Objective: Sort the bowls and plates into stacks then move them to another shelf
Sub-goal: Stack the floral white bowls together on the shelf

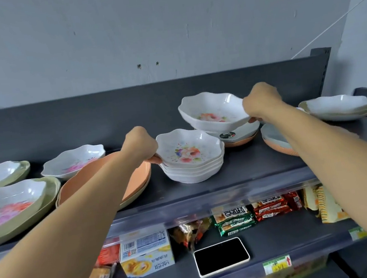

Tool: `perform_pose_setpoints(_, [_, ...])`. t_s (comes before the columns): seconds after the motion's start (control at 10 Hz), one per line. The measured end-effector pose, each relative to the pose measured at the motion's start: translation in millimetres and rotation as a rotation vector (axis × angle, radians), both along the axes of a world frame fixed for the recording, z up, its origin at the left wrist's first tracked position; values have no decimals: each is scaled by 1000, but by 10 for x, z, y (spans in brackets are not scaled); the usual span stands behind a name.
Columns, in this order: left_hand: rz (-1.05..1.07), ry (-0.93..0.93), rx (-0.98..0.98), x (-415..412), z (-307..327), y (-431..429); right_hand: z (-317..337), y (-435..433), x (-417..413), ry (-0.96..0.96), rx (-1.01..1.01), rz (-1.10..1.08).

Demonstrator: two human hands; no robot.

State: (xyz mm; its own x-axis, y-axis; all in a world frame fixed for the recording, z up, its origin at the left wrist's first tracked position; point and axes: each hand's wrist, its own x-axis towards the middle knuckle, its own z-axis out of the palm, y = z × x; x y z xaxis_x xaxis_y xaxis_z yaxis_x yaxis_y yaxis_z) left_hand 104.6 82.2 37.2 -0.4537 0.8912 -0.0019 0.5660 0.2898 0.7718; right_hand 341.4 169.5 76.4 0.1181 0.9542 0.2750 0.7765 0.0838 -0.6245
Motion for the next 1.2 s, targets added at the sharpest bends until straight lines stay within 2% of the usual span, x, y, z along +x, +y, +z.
perform_pose_setpoints(0.1, [-36,-52,15,-62,-30,-20,-84,-88,-212,-49,-30,44])
perform_pose_setpoints(0.6, [-116,279,250,-78,79,-16,-462,-84,-506,-76,-160,86])
perform_pose_setpoints(0.8, [-256,329,330,354,143,182,-334,179,-40,-6,-119,42])
perform_pose_setpoints(1.0, [-398,377,353,943,288,619,-270,681,915,11,-90,-127])
perform_pose_setpoints(1.2, [-485,424,312,1526,290,1147,-332,1157,1648,-182,-79,-215])
